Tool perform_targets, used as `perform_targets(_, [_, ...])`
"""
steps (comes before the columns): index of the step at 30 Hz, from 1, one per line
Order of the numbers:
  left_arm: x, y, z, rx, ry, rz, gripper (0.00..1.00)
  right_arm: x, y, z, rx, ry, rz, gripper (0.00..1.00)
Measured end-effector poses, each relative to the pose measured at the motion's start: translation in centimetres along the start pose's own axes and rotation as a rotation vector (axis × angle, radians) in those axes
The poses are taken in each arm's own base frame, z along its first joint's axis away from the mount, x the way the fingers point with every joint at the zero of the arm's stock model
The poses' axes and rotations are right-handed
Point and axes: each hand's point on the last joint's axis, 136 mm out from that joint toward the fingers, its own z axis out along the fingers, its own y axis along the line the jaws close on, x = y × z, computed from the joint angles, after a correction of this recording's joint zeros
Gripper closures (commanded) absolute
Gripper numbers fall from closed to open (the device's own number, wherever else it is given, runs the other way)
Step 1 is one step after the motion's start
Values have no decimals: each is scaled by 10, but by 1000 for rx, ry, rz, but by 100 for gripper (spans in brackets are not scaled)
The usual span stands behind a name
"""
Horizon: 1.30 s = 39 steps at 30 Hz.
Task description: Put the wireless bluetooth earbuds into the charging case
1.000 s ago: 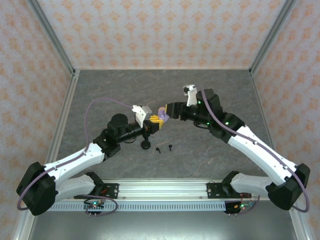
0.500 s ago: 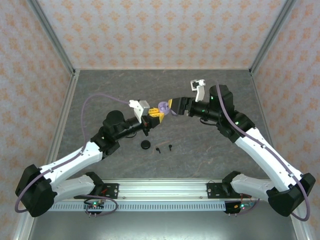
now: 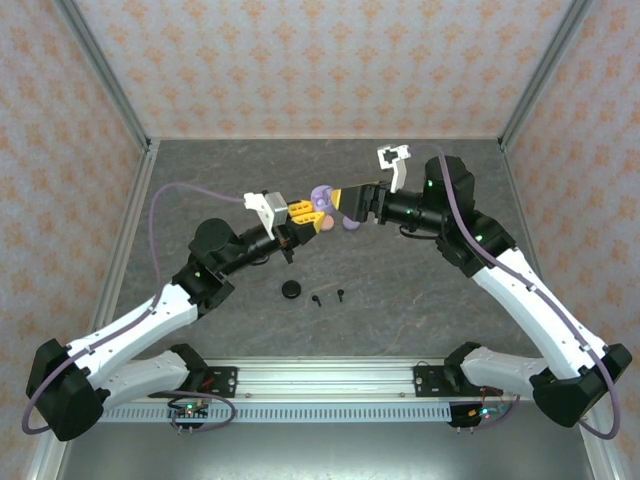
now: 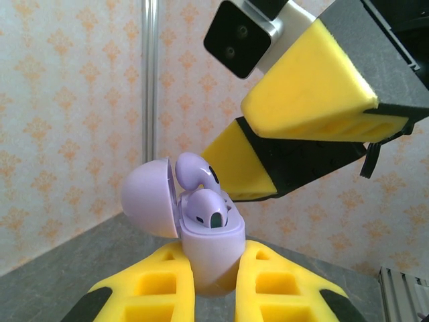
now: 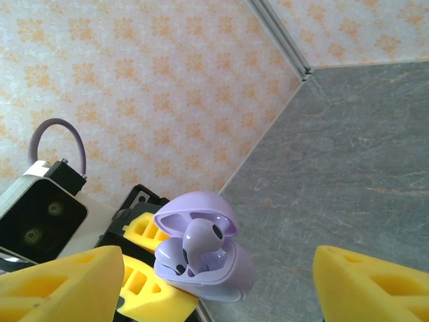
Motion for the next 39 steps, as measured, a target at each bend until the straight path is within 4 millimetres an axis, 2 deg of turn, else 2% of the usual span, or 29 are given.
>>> perform_targets(6, [-10,-3,2,16,-22,18,100,-6,11,3,-54,2,-18,35])
perform_targets(12, [-7,-2,5,16,-13,15,100,-8,17,3,-79,2,-34,37])
perform_targets(16, [-4,-1,6,15,-5,12,100,-9,19,3,-88,2,-42,37])
perform_targets(20, [-2,0,7,15,-1,10,100,-11,19,5,-90,3,-52,29])
perform_targets(24, [-4,-2,8,23,-3,11,100,-11,16,9,-79,13,-58,27])
perform_targets(32, [-5,-6,9,44,-3,11,100,-5,7,27,-90,70,-34,30])
perform_targets(39, [-4,-7,9,48,-1,11,100,-12,21,23,-150,44,-71,34])
